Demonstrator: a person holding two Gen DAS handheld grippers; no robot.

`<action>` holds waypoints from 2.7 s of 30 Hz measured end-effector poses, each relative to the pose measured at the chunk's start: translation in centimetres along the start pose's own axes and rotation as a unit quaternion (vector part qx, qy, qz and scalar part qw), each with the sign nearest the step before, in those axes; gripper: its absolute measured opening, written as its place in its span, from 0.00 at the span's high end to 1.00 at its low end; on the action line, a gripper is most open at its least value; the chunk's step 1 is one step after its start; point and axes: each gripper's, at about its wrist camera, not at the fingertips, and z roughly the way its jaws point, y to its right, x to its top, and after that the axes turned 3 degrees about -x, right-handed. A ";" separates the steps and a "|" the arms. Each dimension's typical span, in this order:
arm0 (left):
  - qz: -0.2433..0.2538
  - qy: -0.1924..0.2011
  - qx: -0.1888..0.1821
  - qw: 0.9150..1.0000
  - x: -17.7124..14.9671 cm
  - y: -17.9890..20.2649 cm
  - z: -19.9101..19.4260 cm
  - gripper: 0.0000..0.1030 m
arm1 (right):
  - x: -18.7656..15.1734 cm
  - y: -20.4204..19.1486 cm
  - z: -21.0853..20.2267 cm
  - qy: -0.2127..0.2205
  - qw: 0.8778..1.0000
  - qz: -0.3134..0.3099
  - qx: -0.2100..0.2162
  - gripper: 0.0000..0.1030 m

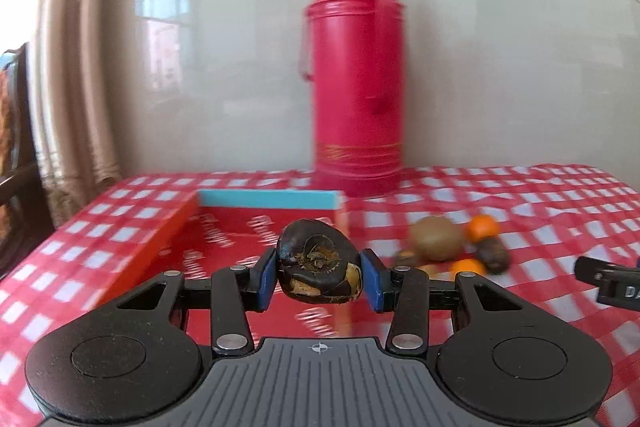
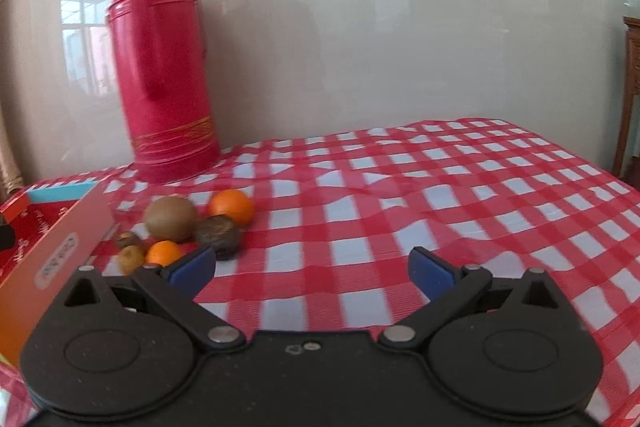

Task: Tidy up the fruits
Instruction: 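Carry the passion fruit into the box and open the left gripper, then grasp the small tangerine with the right gripper, then move the tangerine over the box and open the right gripper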

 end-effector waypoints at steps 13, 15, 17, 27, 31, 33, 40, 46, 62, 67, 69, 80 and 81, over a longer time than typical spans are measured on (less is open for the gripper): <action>-0.006 0.009 0.057 0.998 -1.5 -4.8 -0.8 0.09 | -0.4 -5.2 -1.1 -0.001 0.997 -0.037 0.067 0.06; -0.008 0.007 0.056 0.998 -1.6 -5.0 -0.8 0.06 | -0.3 -5.7 -1.0 -0.011 0.995 -0.048 0.082 0.06; -0.005 0.006 0.058 0.998 -1.6 -5.0 -0.8 0.00 | -0.3 -6.1 -0.9 -0.016 0.994 -0.057 0.094 0.07; -0.007 0.011 0.073 0.997 -1.8 -6.8 -1.1 0.00 | -0.6 -7.9 0.9 -0.021 0.988 -0.100 0.118 0.11; -0.020 0.015 0.077 0.997 -1.9 -7.7 -1.3 0.00 | -0.9 -8.3 2.4 -0.049 0.986 -0.106 0.116 0.32; -0.023 0.017 0.078 0.997 -1.9 -8.1 -1.3 0.00 | -1.0 -8.7 2.8 -0.058 0.985 -0.113 0.114 0.40; -0.018 0.012 0.078 0.997 -2.2 -8.6 -1.2 0.00 | -1.0 -9.5 3.5 -0.065 0.984 -0.132 0.103 0.63; -0.023 0.013 0.084 0.996 -2.2 -9.2 -1.4 0.00 | -0.7 -9.4 3.8 -0.069 0.985 -0.123 0.096 0.88; -0.025 0.001 0.115 0.993 -3.2 -12.2 -2.2 0.00 | 0.0 -16.5 -3.0 0.038 0.961 -0.134 0.238 0.88; -0.035 0.006 0.118 0.992 -3.4 -13.1 -2.5 0.00 | -0.7 -18.6 -3.5 0.031 0.954 -0.143 0.262 0.72; -0.037 0.012 0.122 0.992 -3.4 -13.2 -2.7 0.00 | -1.0 -18.8 -3.6 0.043 0.955 -0.140 0.258 0.40; -0.048 0.032 0.111 0.992 -2.8 -10.4 -2.6 0.00 | -0.1 -13.3 -3.9 0.106 0.976 -0.075 0.172 0.06; -0.049 0.033 0.102 0.993 -2.7 -9.8 -2.5 0.00 | 0.1 -12.4 -3.7 0.104 0.978 -0.067 0.165 0.06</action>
